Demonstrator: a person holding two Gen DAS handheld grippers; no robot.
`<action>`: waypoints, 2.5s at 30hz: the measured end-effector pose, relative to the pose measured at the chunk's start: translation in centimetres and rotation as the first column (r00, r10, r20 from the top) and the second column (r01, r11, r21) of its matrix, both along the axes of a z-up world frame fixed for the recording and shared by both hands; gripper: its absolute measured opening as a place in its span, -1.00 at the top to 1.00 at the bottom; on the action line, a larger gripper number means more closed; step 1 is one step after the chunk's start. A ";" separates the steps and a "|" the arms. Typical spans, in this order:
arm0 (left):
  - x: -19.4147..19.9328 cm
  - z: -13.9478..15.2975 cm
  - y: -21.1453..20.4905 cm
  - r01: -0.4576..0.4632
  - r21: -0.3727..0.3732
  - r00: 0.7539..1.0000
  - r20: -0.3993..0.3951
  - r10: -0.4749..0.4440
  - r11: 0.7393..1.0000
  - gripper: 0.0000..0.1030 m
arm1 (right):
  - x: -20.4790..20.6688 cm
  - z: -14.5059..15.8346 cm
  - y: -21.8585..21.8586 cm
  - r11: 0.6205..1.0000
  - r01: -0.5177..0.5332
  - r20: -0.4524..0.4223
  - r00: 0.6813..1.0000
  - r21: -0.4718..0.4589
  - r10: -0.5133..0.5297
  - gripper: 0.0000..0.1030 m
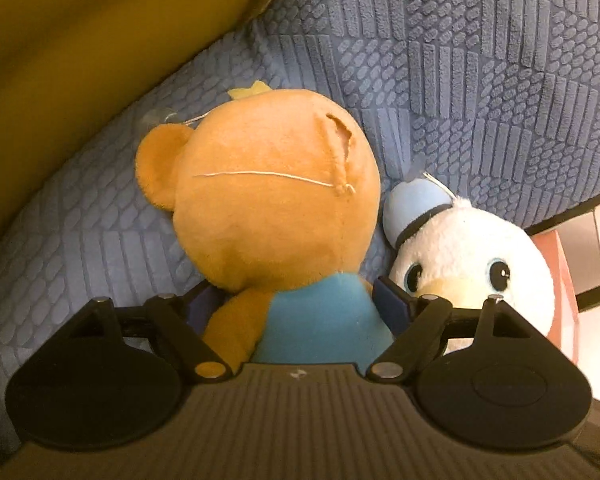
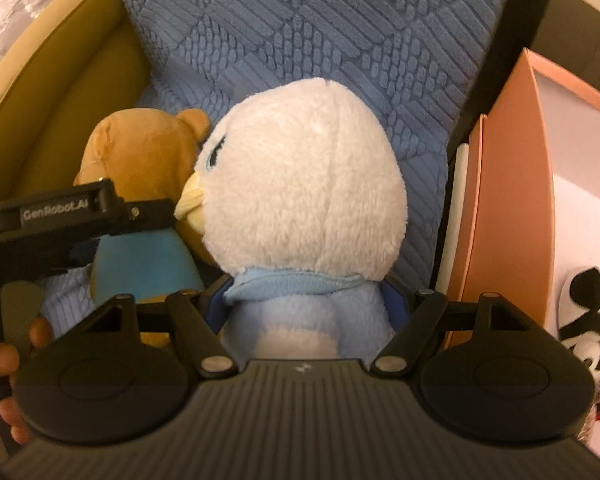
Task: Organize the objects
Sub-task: 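Carry the bear with the left tool while the right tool carries the duck to the box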
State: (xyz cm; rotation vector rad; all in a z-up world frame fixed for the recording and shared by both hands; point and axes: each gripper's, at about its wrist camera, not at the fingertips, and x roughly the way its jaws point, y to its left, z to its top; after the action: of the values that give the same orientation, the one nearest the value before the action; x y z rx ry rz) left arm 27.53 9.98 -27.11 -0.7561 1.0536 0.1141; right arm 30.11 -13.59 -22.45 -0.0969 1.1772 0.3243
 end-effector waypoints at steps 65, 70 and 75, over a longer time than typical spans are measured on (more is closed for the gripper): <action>-14.3 21.5 -9.5 0.334 0.201 0.899 0.226 -0.375 0.921 -0.25 | -20.7 18.1 -10.6 0.936 0.259 0.251 0.915 0.238 -0.317 -0.48; -14.2 22.2 -11.8 0.374 0.178 0.878 0.250 -0.409 0.910 -0.25 | -21.7 18.9 -12.9 0.923 0.286 0.269 0.896 0.259 -0.353 -0.48; -14.3 22.9 -15.1 0.416 0.192 0.852 0.261 -0.454 0.889 -0.26 | -22.9 19.3 -15.4 0.915 0.308 0.276 0.884 0.261 -0.377 -0.48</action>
State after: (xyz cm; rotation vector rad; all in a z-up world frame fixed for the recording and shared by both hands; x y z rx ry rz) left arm 13.21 -5.15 -4.17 -0.3839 0.8926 -0.3153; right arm 7.23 -28.98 -3.16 0.2384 0.8087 0.1079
